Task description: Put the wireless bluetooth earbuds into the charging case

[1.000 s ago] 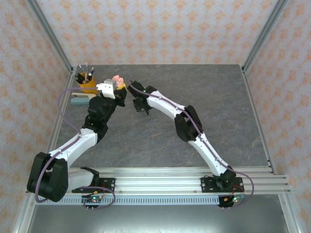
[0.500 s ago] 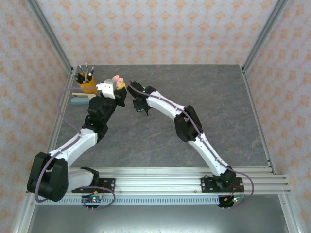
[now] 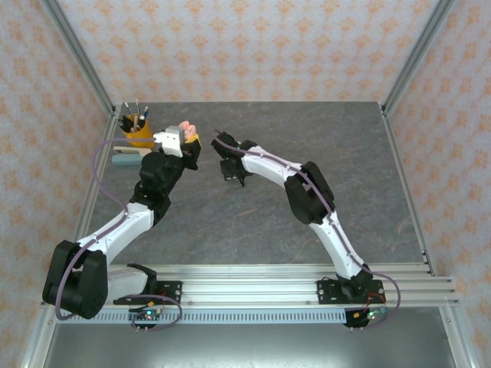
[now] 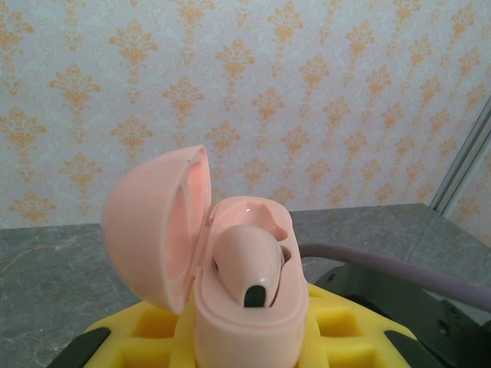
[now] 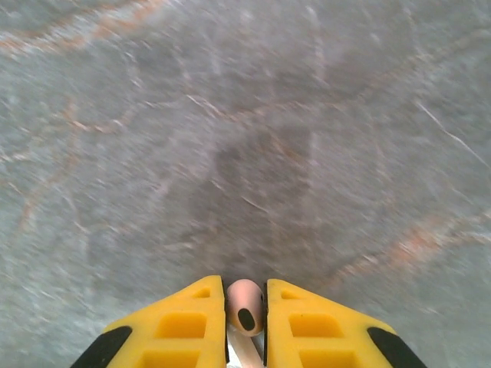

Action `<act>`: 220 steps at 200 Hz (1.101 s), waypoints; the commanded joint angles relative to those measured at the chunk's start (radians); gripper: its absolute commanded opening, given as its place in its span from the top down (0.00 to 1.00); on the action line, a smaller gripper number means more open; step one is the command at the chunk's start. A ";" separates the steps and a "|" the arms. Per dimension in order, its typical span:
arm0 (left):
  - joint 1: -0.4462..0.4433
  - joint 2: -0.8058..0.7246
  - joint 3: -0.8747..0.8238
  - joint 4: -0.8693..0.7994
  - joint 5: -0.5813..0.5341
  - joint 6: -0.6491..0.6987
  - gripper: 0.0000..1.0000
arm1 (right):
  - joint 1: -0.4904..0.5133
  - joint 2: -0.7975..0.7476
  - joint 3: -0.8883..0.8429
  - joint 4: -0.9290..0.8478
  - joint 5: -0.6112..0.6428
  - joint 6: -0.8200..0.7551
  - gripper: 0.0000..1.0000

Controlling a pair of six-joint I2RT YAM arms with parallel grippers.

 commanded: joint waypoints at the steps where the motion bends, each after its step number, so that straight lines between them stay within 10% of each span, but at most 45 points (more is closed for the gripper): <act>1: 0.007 0.003 0.011 -0.001 0.032 -0.010 1.00 | -0.017 -0.104 -0.103 0.041 0.018 0.036 0.85; 95: -0.019 0.097 0.009 -0.007 0.195 -0.001 1.00 | -0.085 -0.393 -0.453 0.214 0.005 0.079 0.86; 220: -0.176 0.394 0.152 0.117 0.323 -0.007 1.00 | -0.170 -0.748 -0.484 0.250 -0.043 0.062 0.85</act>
